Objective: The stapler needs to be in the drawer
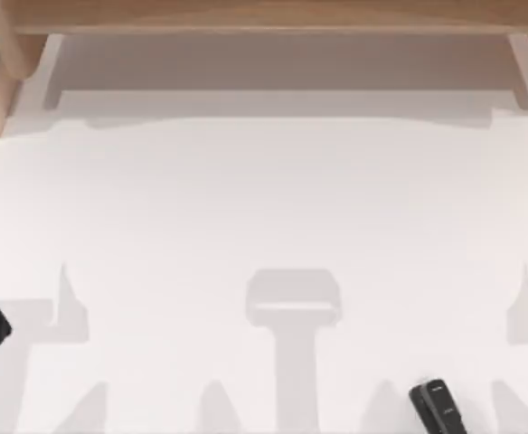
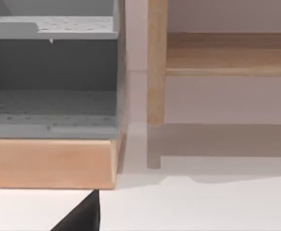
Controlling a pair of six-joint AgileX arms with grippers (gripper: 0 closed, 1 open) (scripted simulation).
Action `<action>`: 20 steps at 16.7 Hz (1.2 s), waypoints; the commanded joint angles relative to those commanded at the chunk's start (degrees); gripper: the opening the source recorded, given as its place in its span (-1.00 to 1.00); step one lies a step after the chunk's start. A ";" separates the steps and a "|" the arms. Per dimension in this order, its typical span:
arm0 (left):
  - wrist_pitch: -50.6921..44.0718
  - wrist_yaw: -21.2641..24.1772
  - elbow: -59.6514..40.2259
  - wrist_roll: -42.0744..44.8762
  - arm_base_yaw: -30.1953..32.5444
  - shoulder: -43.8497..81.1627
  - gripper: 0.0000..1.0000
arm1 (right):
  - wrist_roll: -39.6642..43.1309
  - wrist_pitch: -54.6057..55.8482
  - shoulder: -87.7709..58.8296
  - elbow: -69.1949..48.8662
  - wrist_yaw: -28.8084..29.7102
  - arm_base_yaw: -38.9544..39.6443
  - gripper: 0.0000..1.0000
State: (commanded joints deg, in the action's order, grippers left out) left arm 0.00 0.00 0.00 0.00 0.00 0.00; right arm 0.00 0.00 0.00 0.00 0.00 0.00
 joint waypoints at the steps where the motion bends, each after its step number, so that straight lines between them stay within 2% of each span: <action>1: 0.00 0.00 0.00 0.00 0.00 0.00 1.00 | 0.00 0.00 0.00 0.00 0.00 0.00 1.00; 4: 0.00 0.00 0.00 0.00 0.00 0.00 1.00 | 1.41 1.30 -1.73 -1.19 -0.23 -0.59 1.00; 8: 0.00 0.00 0.00 0.00 0.00 0.00 1.00 | 9.60 8.25 -12.47 -7.56 -2.15 -3.45 1.00; 13: 0.00 0.00 0.00 0.00 0.00 0.00 1.00 | 26.83 21.97 -37.78 -20.05 -7.20 -8.46 1.00; 20: 0.00 0.00 0.00 0.00 0.00 0.00 1.00 | 55.91 44.34 -82.69 -40.36 -16.04 -16.36 1.00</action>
State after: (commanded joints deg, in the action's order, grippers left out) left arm 0.00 0.00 0.00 0.00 0.00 0.00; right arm 55.91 44.34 -82.69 -40.36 -16.04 -16.36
